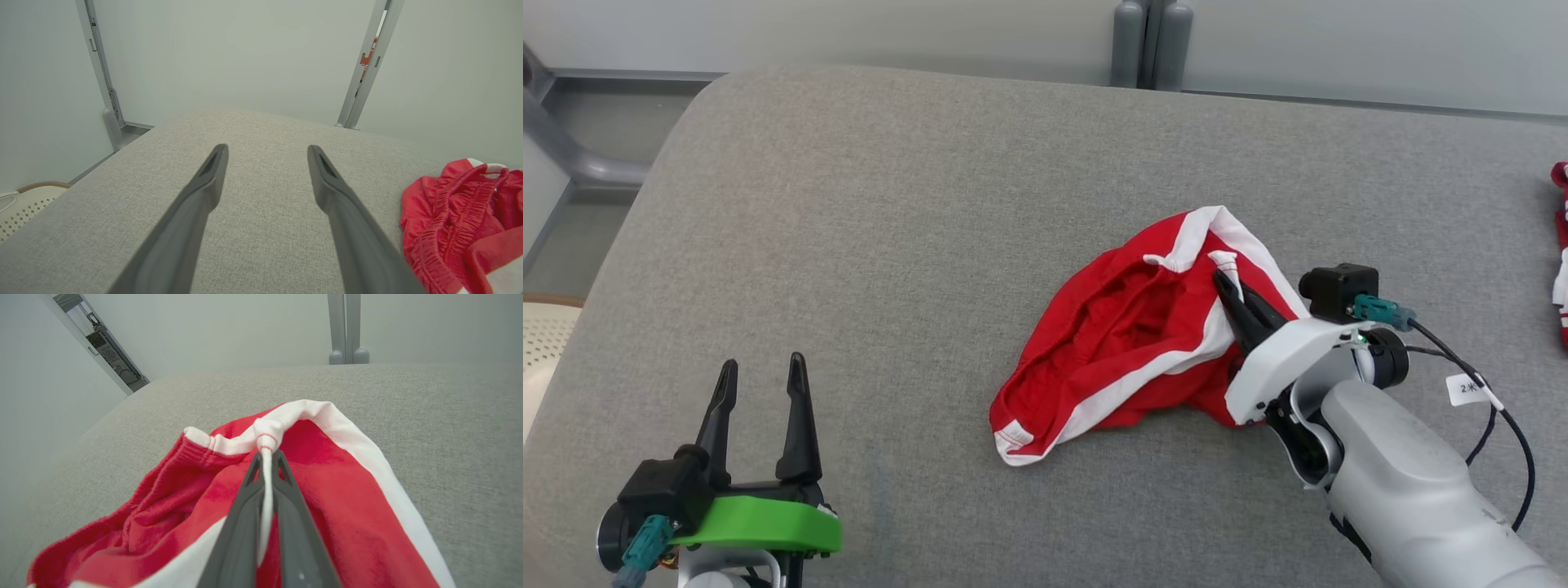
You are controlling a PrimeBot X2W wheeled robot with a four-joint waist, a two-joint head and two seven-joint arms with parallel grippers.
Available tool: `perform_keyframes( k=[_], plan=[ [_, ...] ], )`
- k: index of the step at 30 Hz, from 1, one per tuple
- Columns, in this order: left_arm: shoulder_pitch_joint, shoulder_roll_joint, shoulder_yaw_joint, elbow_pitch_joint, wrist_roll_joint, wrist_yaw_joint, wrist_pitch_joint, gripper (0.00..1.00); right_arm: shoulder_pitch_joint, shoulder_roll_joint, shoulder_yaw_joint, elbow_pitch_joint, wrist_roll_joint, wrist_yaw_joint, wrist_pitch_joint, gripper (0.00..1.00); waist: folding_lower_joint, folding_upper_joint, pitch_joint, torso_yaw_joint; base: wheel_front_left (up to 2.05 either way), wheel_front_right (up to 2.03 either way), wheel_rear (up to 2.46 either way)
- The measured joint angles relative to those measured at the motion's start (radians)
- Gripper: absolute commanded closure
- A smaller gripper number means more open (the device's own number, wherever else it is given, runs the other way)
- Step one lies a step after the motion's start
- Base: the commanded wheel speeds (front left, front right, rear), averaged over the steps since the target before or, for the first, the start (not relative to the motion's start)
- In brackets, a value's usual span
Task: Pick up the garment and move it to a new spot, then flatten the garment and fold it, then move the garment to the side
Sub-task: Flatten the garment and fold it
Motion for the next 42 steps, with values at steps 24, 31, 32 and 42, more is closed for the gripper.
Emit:
perform_keyframes(
  k=[24,31,32,42],
  plan=[
    [0.053,-0.002,0.007,-0.002,0.008,0.000,0.000,0.00,0.557,0.013,-0.426,-0.540,-0.151,0.000,-0.016,0.00,0.0000,0.0000,-0.089,-0.161,0.00,0.00,0.00],
    [0.067,0.001,0.018,-0.008,0.014,0.000,0.000,0.00,0.617,0.023,-0.506,-0.650,-0.255,0.000,-0.016,0.00,0.0000,0.0000,-0.117,-0.187,0.00,0.00,0.00],
    [0.068,0.002,0.019,-0.009,0.014,0.000,0.000,0.00,0.627,0.024,-0.510,-0.670,-0.267,0.000,-0.016,0.00,0.0000,0.0000,-0.121,-0.190,0.00,0.00,0.00],
    [0.085,0.015,0.026,-0.020,0.019,0.000,0.000,0.00,0.702,0.029,-0.513,-0.800,-0.391,0.000,-0.016,0.00,0.0000,0.0000,-0.141,-0.200,0.00,0.00,0.00]
  ],
)
